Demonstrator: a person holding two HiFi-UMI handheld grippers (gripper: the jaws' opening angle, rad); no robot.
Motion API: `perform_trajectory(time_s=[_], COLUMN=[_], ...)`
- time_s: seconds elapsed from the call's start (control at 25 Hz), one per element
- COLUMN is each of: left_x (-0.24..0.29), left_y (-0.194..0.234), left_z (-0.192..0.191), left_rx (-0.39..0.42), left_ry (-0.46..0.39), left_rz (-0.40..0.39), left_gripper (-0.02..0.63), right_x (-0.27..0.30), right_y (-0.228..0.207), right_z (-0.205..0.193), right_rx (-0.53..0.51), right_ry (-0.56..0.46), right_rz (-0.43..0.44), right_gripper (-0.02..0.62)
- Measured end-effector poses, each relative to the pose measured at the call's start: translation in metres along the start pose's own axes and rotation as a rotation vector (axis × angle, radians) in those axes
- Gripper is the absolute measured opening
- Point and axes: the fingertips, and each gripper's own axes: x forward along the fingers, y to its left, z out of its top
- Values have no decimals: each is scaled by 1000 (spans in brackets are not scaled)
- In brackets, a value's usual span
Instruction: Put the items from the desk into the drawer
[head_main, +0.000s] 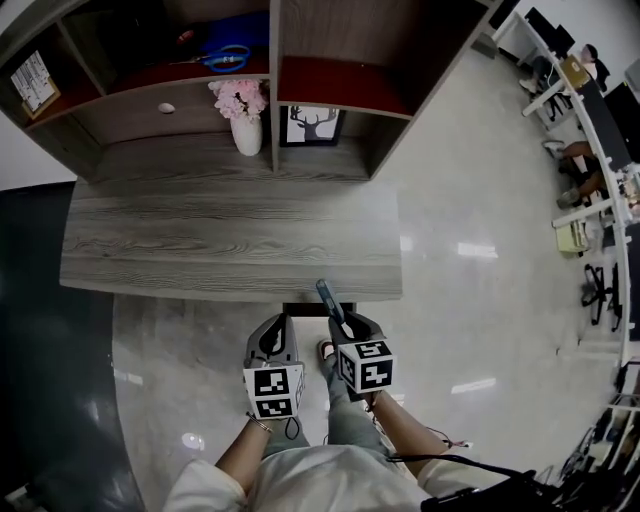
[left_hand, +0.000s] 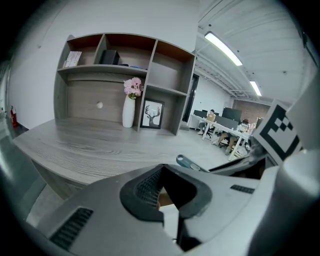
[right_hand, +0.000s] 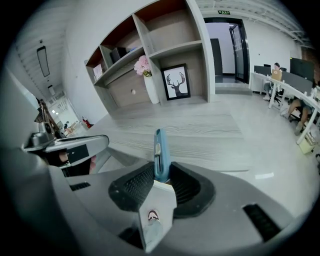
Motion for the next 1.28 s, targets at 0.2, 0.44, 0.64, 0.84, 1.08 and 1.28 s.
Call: perform_trajectory(time_s=[0.2, 0.44, 0.64, 0.84, 1.08, 1.28], left_x=[4, 10, 16, 20, 19, 18], left_y=[-5, -9, -13, -12, -3, 8], left_z=[-10, -22, -31, -37, -42, -46], left_rx=[7, 23, 32, 41, 29, 16], left_ry=[19, 49, 63, 72, 73, 76], left_rz=[-22, -49, -72, -76, -57, -36], left_gripper=[-2, -2, -2, -3, -3, -2], right_x=[-9, -16, -18, -14, -6, 6], right_y=[-2, -3, -2, 1, 0, -7], right_z=[-18, -35, -48, -64, -80, -83], right_rx=[10, 14, 25, 32, 45, 40], right_ry=[14, 33, 46, 69, 100, 136], right_rz=[-9, -20, -24, -19, -22, -26], right_gripper=[98, 98, 98, 98, 98, 98])
